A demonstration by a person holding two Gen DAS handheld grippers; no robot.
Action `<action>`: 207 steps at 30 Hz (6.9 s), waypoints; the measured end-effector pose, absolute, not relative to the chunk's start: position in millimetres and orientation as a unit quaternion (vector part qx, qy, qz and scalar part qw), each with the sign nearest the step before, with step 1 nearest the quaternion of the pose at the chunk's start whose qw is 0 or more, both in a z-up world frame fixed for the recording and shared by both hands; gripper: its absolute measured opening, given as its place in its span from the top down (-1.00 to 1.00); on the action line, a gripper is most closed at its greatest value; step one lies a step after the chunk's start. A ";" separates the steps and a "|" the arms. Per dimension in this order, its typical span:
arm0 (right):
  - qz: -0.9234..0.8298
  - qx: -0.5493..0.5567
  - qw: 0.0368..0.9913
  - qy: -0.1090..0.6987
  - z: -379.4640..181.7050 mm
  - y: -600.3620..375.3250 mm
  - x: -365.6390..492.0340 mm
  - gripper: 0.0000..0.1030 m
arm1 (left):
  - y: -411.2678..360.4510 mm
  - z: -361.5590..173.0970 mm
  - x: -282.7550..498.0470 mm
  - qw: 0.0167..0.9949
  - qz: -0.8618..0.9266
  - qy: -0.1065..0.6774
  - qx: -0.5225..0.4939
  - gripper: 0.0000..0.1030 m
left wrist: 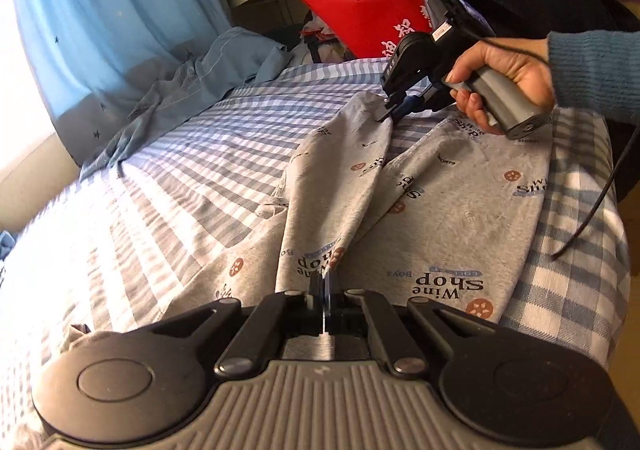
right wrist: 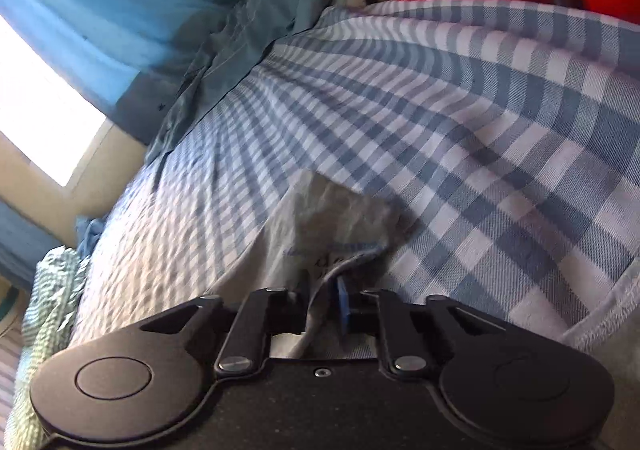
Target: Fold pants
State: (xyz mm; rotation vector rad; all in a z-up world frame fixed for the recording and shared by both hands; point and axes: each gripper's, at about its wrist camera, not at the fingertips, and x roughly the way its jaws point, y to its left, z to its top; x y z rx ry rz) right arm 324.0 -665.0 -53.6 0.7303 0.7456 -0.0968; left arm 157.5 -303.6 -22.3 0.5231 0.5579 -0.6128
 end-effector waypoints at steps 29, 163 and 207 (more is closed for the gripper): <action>-0.070 0.308 0.903 0.289 -42.7 -677.6 81.2 0.75 | -295.1 -36.9 103.2 0.861 -0.345 0.263 0.268 1.00; 0.382 0.340 0.686 0.518 -26.3 -280.9 405.3 -0.38 | -30.1 -54.0 173.6 0.943 -0.014 0.332 -0.026 -0.99; 0.209 0.019 0.905 0.369 18.7 -292.3 306.5 -0.58 | -33.6 -52.8 173.7 0.942 -0.009 0.336 -0.011 -0.99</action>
